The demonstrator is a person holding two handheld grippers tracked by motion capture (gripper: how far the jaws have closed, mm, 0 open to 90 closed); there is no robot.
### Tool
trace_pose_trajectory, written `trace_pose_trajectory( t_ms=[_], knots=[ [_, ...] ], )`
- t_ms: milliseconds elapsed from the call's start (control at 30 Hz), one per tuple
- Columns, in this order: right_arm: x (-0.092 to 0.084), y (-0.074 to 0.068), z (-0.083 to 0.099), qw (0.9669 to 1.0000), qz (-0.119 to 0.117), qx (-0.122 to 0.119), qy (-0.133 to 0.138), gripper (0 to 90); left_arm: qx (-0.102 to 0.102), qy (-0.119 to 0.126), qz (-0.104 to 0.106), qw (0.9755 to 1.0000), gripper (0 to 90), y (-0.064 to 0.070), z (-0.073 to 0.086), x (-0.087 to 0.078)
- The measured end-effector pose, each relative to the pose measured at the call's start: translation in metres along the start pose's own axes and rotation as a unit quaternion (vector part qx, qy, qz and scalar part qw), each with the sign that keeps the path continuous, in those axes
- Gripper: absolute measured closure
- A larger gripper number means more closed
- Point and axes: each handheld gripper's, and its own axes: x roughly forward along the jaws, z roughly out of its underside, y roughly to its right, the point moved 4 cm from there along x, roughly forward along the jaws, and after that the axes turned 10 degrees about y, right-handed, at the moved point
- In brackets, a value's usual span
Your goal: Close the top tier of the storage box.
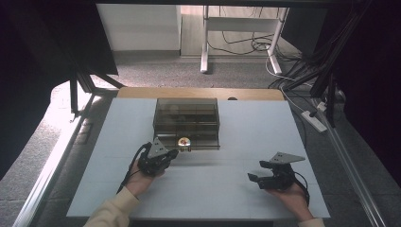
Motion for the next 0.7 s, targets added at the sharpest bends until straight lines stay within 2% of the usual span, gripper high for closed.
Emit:
trace_pose_trajectory(
  t_ms=[400,567,700],
  knots=[
    [0.0015,0.0002,0.0014,1.0,0.003,-0.001,-0.009,24.5,0.006,-0.006,-0.009,0.9999,87.1,-0.0038,0.0015,0.0046],
    [0.0013,0.0011,0.0014,0.9999,0.008,0.002,-0.008,24.4,0.004,-0.01,-0.006,0.9999,87.4,-0.0057,0.0026,0.0088],
    [0.0013,0.0013,0.0014,0.9999,0.008,0.002,-0.007,24.5,0.01,-0.011,-0.009,0.9998,87.4,-0.0047,0.0028,0.01]
  ],
)
